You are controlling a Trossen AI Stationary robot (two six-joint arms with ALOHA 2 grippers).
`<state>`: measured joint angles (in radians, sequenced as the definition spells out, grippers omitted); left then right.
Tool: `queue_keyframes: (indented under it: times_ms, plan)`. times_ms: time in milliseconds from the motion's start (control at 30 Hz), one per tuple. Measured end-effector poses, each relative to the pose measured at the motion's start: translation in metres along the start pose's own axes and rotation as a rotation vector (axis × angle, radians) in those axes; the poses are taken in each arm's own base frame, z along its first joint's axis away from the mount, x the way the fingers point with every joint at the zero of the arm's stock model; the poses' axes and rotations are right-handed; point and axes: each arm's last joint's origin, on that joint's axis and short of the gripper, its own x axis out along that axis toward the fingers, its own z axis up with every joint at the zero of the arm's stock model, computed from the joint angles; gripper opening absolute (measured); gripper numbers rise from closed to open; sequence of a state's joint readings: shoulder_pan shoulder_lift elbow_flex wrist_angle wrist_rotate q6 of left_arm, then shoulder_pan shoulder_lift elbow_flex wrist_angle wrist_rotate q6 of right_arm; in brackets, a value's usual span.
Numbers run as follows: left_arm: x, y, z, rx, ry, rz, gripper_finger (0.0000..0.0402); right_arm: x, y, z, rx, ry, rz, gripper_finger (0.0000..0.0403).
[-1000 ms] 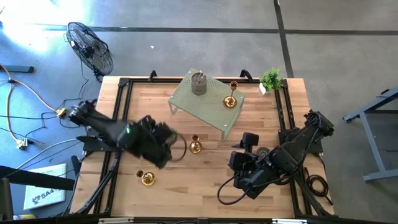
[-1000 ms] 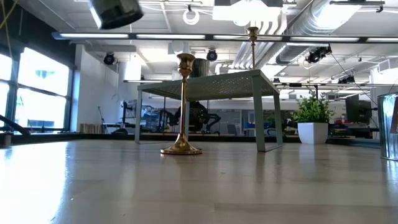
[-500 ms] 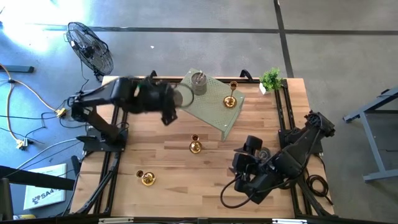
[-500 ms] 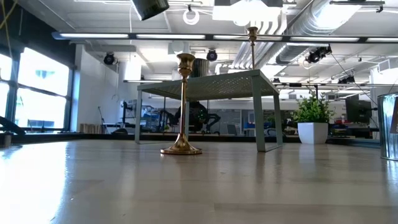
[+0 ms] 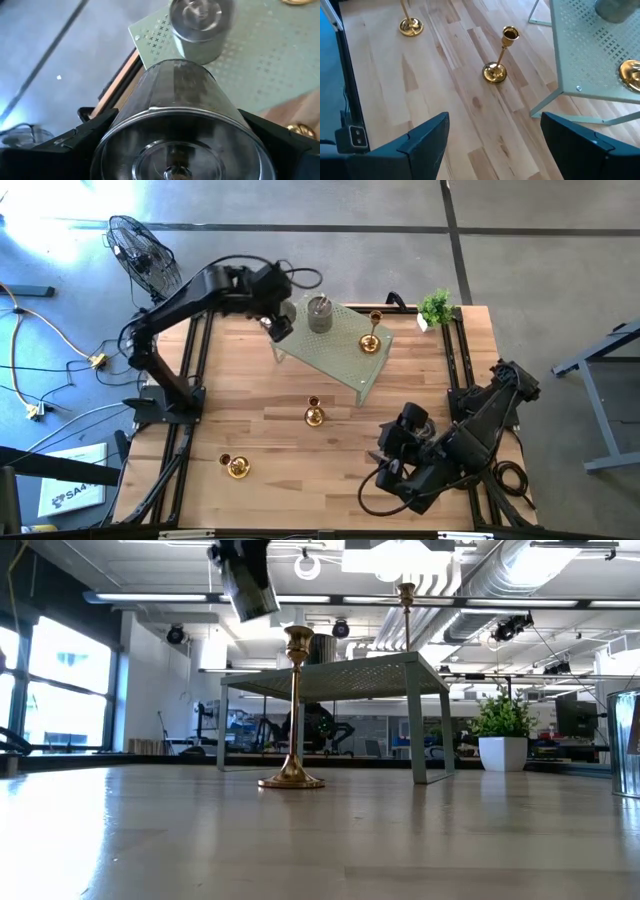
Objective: Pick & Place candle stick holders
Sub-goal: Put the green scented candle on the shelf
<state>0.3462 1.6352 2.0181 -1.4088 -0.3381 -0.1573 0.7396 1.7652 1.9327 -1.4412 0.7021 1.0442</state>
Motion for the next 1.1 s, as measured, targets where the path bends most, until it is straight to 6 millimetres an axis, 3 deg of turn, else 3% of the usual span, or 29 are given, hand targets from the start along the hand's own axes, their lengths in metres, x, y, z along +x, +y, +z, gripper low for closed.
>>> queue_keyframes:
  times_ms: [100, 333, 567, 833, 1100]
  plan:
    - [0.019, 0.003, 0.003, -0.001, 0.048, -0.002, 0.0356, 0.005, 0.006, -0.003, -0.003, 0.011, -0.009, 0.0309]
    - [0.057, -0.017, 0.004, 0.072, 0.17, -0.095, 0.0356, 0.016, 0.016, -0.009, -0.011, 0.058, -0.018, 0.0309]
    - [0.081, -0.024, 0.008, 0.084, 0.213, -0.111, 0.0356, 0.018, 0.017, -0.01, -0.019, 0.059, -0.026, 0.0309]
    - [0.098, -0.031, 0.011, 0.097, 0.238, -0.127, 0.0356, 0.018, 0.017, -0.01, -0.032, 0.05, -0.03, 0.0309]
    - [0.101, -0.029, 0.012, 0.095, 0.237, -0.14, 0.0375, 0.017, 0.017, -0.01, -0.023, 0.052, -0.029, 0.0309]
